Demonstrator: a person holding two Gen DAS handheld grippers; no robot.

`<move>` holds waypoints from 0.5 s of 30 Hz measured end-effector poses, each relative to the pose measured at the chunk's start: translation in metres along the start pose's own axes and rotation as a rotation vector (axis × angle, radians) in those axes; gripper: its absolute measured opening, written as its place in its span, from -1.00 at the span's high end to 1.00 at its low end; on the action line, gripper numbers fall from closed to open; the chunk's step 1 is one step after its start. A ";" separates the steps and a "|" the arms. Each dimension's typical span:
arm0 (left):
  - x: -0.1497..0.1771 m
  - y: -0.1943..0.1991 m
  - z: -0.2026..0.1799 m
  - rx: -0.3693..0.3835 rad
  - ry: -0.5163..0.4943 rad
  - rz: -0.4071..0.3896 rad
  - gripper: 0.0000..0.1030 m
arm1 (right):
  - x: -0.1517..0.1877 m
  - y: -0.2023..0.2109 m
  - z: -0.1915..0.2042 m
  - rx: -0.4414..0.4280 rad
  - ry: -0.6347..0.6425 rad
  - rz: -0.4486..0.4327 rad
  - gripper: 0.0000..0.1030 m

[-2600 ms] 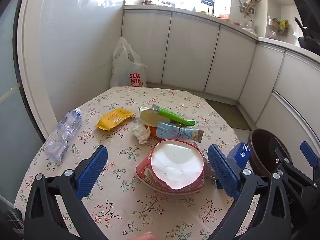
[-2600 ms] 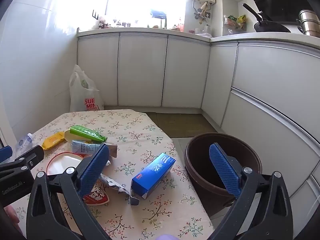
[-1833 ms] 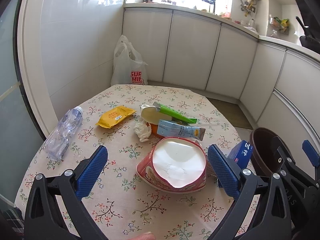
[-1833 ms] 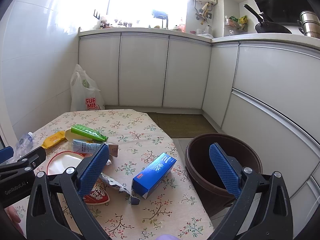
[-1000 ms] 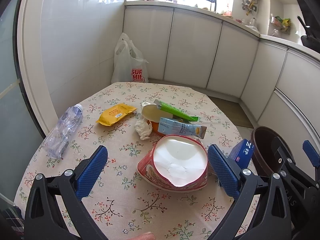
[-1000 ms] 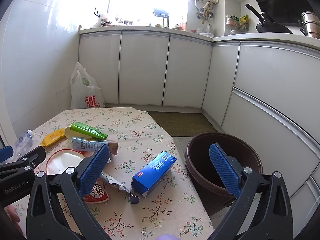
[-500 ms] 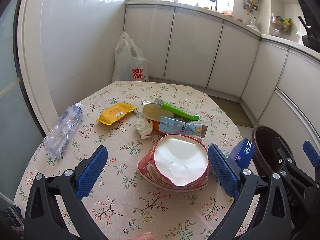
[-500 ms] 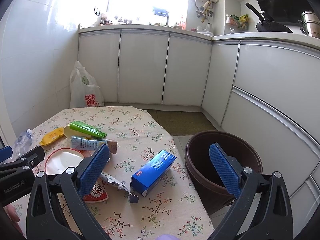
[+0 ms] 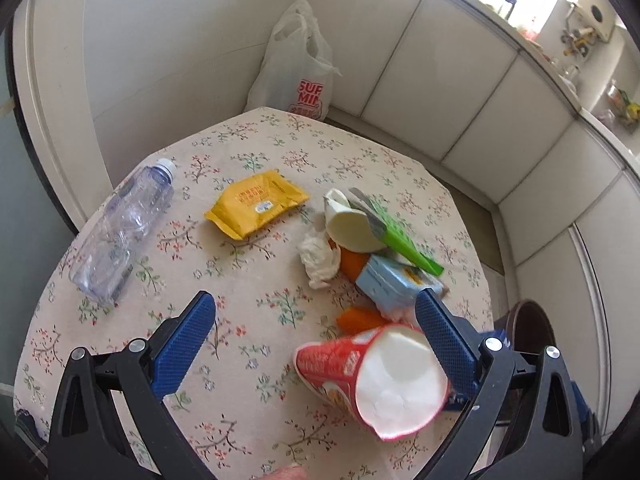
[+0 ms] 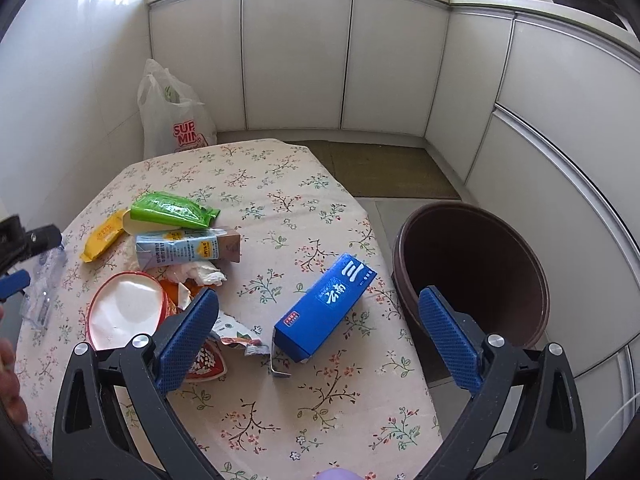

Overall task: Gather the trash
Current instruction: 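Grasp the yellow snack packet with the left gripper while the right gripper approaches the green wrapper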

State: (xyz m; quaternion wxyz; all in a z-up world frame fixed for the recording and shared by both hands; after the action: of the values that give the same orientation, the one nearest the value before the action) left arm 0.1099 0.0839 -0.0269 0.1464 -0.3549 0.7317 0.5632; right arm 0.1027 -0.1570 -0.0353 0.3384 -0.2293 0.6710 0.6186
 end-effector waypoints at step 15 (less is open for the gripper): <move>-0.085 -0.160 0.021 -0.250 -0.301 0.340 -0.88 | -0.025 -0.027 0.017 -0.035 0.108 -0.040 -0.87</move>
State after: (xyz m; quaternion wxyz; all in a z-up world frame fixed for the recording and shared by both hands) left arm 0.2756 0.1157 -0.0968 0.1119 -0.1544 0.6753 0.7125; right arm 0.1421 -0.1460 -0.0355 0.3098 -0.2815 0.6728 0.6100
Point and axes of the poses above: each gripper's, at about its wrist camera, not at the fingertips, and y roughly against the way its jaws point, z to its left, x to its underside, the point moved 3 cm from there along -y, roughly the way its jaws point, and after that the axes turned 5 degrees about -y, right-handed, at the moved point
